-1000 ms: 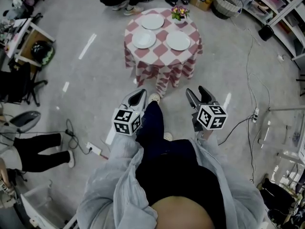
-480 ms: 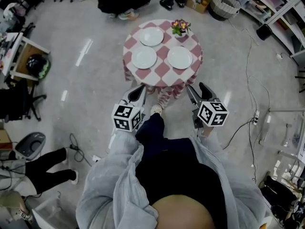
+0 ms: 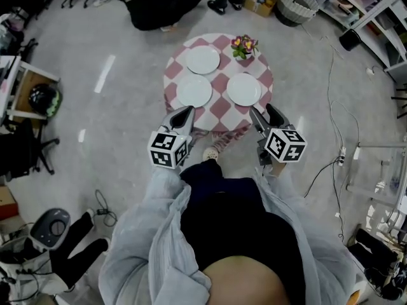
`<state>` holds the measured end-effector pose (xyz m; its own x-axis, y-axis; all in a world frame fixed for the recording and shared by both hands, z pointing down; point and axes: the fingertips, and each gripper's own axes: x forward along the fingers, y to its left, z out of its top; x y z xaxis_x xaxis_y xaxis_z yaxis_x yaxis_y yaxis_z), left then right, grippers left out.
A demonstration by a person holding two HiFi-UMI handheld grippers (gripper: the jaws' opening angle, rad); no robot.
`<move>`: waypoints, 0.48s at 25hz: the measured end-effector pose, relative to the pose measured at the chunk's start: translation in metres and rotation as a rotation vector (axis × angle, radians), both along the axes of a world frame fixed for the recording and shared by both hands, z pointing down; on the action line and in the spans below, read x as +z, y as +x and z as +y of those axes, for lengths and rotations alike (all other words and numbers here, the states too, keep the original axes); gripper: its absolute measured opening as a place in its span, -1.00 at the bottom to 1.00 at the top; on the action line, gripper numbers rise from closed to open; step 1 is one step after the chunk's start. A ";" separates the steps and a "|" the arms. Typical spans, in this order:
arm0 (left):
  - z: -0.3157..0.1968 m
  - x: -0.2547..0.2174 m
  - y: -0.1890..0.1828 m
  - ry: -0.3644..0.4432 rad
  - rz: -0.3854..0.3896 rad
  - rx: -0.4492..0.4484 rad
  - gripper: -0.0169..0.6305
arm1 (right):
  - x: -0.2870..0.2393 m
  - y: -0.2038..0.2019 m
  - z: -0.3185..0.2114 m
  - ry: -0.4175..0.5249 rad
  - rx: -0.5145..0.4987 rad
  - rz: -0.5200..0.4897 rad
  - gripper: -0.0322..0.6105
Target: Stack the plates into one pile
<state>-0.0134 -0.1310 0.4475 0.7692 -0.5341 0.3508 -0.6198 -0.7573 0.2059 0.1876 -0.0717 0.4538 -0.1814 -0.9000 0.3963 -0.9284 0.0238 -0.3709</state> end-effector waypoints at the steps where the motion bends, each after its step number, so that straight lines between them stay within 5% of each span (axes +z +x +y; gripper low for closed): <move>1: -0.008 0.000 0.000 0.003 0.000 0.005 -0.90 | 0.000 0.000 -0.007 0.004 0.005 -0.004 -0.04; 6: -0.038 0.001 0.000 0.010 0.001 0.019 -0.90 | 0.001 -0.007 -0.036 0.011 0.011 -0.061 -0.04; 12: -0.055 0.010 -0.008 -0.004 0.002 0.009 -0.90 | 0.009 -0.029 -0.056 -0.001 0.017 -0.368 -0.04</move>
